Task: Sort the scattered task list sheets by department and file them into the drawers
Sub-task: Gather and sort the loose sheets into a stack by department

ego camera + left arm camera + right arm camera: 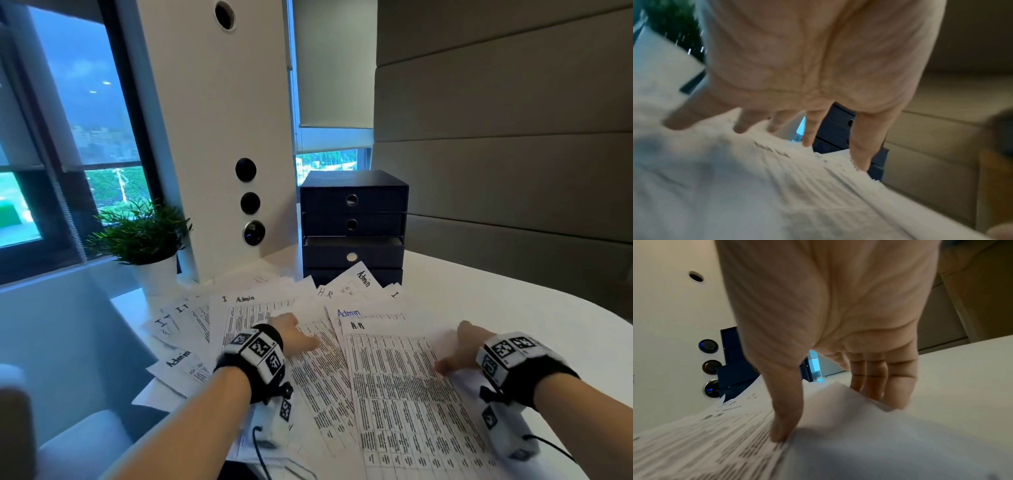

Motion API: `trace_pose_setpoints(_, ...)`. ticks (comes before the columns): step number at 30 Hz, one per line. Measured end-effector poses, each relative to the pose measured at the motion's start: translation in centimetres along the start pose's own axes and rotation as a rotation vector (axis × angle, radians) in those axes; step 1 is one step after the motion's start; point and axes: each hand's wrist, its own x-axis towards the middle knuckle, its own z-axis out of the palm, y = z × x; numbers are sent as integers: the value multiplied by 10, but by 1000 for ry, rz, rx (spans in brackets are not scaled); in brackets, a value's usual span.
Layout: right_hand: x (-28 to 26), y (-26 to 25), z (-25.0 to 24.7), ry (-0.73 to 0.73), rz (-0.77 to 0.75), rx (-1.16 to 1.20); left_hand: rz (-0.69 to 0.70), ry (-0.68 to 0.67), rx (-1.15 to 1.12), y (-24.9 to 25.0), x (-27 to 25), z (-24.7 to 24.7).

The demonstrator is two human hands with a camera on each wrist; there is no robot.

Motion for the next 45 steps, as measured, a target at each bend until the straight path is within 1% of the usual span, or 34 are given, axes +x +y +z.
trace_pose_setpoints(1,-1,1,-1,2,5,17,-71,27,58,-9,1,-1)
trace_pose_setpoints(2,-1,2,-2,10,9,24,-106,36,112,-18,2,-1)
trace_pose_setpoints(3,-1,3,0,19,13,28,-108,24,143,-22,1,0)
trace_pose_setpoints(5,0,1,3,46,7,36,-80,0,136,-23,-4,2)
trace_pose_setpoints(7,1,-3,5,30,-15,72,-60,3,72,-19,-6,2)
trace_pose_setpoints(9,-1,-7,5,1,-33,115,-62,38,-26,-16,-4,2)
trace_pose_setpoints(11,-4,-10,3,-23,-52,160,-109,88,-179,-15,3,2)
trace_pose_setpoints(13,-5,-9,2,-27,-64,228,-156,122,-277,-17,8,1)
trace_pose_setpoints(15,-3,-6,2,-1,-66,270,-188,122,-300,-21,12,2)
trace_pose_setpoints(17,-3,-5,2,10,-70,285,-187,74,-289,-22,8,4)
trace_pose_setpoints(20,-4,-9,3,-2,-78,348,-127,23,-267,-21,8,11)
trace_pose_setpoints(22,-6,-11,3,-17,-88,361,-39,-8,-306,-14,7,14)
trace_pose_setpoints(23,-7,-11,3,-20,-94,360,18,-3,-338,-10,5,14)
trace_pose_setpoints(25,-7,-9,3,-10,-80,386,79,48,-424,-3,3,15)
trace_pose_setpoints(28,-5,0,4,-2,-33,478,123,140,-536,1,4,16)
trace_pose_setpoints(30,0,8,2,8,-8,549,138,204,-536,2,7,15)
trace_pose_setpoints(32,5,15,-1,8,27,599,127,239,-527,1,10,15)
trace_pose_setpoints(33,7,17,-2,1,39,593,117,211,-518,2,10,16)
trace_pose_setpoints(34,9,17,-2,-7,49,576,120,153,-499,2,10,17)
trace_pose_setpoints(35,9,17,-2,-24,55,570,130,62,-457,3,10,18)
trace_pose_setpoints(36,12,17,0,-44,59,583,149,-25,-371,5,7,20)
trace_pose_setpoints(37,14,15,2,-61,64,601,156,-76,-284,6,6,22)
trace_pose_setpoints(38,15,14,4,-72,61,615,172,-94,-231,10,2,22)
trace_pose_setpoints(39,17,12,7,-84,59,623,198,-76,-208,13,0,23)
trace_pose_setpoints(41,20,8,13,-85,55,614,253,-38,-240,20,-1,26)
trace_pose_setpoints(44,23,10,20,-21,96,668,328,-5,-384,27,-8,29)
trace_pose_setpoints(45,24,13,20,-11,121,704,330,5,-465,24,-5,31)
